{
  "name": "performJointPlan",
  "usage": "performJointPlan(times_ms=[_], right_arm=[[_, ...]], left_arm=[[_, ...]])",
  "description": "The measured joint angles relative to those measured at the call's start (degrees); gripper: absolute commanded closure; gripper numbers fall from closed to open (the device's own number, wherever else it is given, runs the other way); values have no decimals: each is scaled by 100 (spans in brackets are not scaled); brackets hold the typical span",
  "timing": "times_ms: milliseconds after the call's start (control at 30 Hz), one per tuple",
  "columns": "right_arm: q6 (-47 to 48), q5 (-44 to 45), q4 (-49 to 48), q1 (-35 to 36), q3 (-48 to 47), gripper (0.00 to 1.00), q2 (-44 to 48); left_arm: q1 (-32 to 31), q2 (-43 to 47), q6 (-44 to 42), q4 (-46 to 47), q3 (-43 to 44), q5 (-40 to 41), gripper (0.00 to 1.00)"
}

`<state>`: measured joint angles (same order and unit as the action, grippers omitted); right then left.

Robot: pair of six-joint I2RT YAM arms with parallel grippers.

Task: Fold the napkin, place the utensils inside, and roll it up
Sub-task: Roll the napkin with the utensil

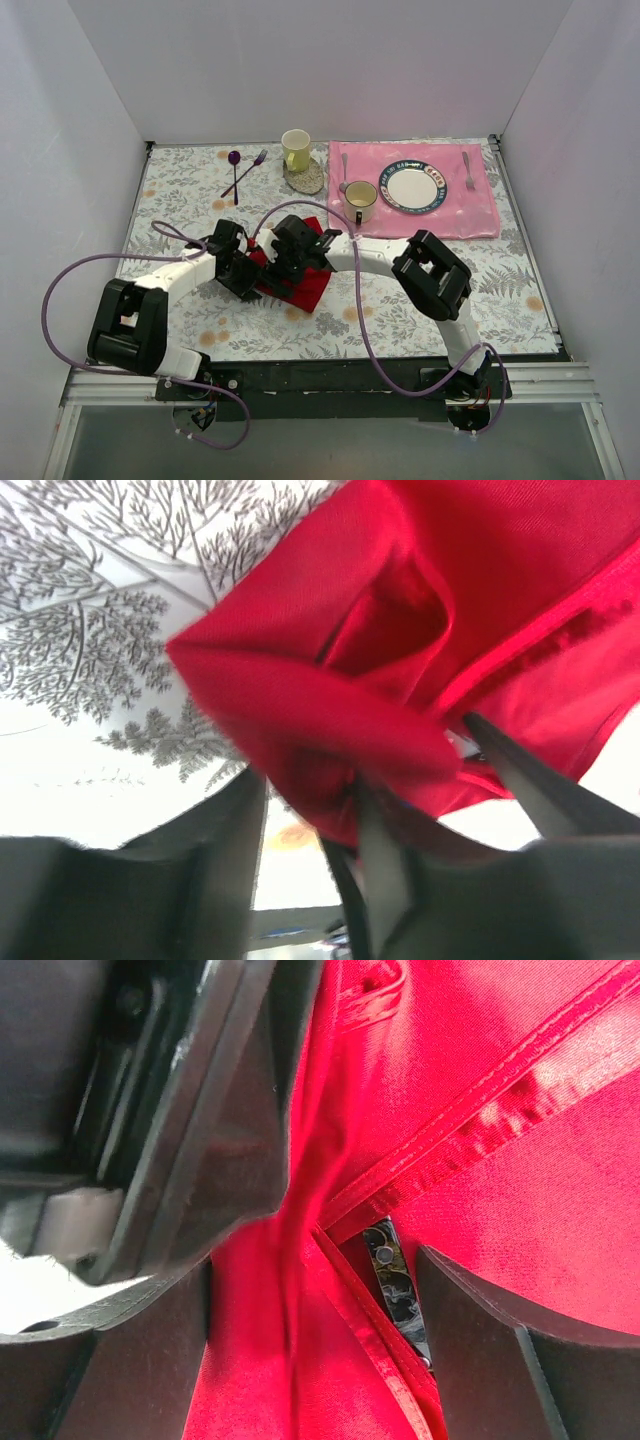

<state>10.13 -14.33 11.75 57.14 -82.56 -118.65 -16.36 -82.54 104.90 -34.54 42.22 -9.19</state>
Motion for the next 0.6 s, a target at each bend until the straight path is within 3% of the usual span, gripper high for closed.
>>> performJointPlan(times_ms=[133,233,600], right_arm=[[-4,232,0,111,-2,18,0],[-37,380,0,188,-2,24,0],[-302,557,149,328,-15,63,11]], left_arm=[[0,422,70,136,-289,-35,42],[2,634,109,273,-468,-68,42],[55,734,269,619,-706,-26,42]])
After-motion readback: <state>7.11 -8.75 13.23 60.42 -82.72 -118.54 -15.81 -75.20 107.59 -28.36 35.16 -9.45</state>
